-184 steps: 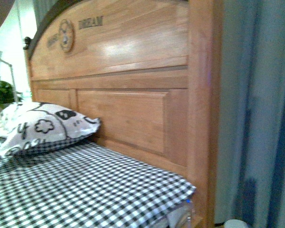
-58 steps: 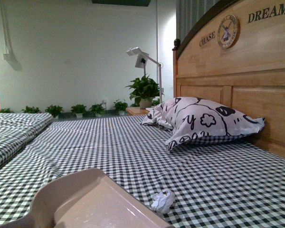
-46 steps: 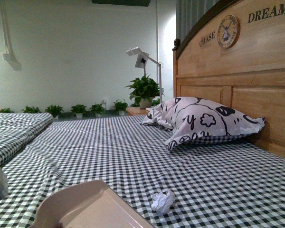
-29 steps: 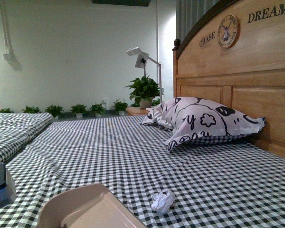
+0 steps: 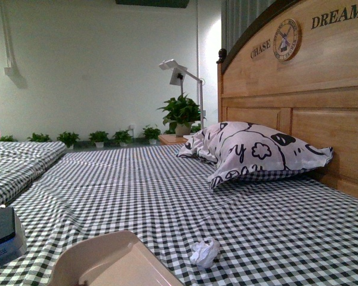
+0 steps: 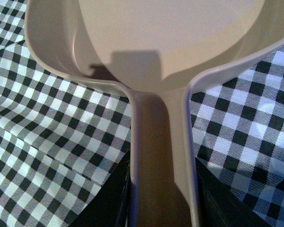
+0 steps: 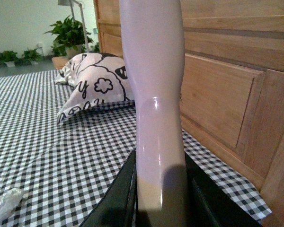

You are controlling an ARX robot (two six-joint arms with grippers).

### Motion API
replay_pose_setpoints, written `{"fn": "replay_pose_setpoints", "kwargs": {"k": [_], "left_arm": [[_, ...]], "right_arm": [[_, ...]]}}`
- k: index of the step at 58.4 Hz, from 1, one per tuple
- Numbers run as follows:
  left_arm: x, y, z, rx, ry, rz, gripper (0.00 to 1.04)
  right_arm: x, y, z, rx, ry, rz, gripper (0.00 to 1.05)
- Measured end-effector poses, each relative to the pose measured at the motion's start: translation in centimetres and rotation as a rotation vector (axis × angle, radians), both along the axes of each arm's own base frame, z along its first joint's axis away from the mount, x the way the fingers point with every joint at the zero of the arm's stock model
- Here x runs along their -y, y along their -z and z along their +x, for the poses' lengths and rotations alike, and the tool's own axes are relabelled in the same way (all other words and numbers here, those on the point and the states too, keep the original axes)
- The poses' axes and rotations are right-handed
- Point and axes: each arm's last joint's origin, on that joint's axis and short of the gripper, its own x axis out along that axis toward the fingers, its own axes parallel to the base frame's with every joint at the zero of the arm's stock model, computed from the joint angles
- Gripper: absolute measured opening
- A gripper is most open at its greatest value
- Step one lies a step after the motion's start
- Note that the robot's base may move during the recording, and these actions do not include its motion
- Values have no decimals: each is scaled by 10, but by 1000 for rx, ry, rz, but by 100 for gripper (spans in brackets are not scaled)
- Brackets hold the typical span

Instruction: Clean up trash

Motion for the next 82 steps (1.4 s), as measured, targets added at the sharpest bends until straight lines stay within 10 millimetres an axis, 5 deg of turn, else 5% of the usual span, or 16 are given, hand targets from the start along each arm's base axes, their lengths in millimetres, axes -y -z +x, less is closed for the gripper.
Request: {"fn": "replay_pose_setpoints", "kwargs": {"k": [9, 20, 34, 47, 68, 82], "left_arm": [[0, 0, 0, 0, -1, 2, 28], [0, 0, 0, 0, -2, 3, 28], [0, 0, 0, 0, -1, 3, 28], [0, 0, 0, 0, -1, 3, 28], [0, 0, 0, 0, -1, 3, 28], [0, 0, 0, 0, -1, 3, 28]], "right_arm": [[-3, 2, 19, -282, -95, -57, 21], [-7, 10, 80, -365, -155, -65, 21], [-25, 52, 174, -580, -201, -63, 21], [-42, 92, 223, -676, -179, -108, 21], [-64, 130, 239, -778, -211, -125, 21], [-97, 132, 190, -878, -572, -99, 21]]}}
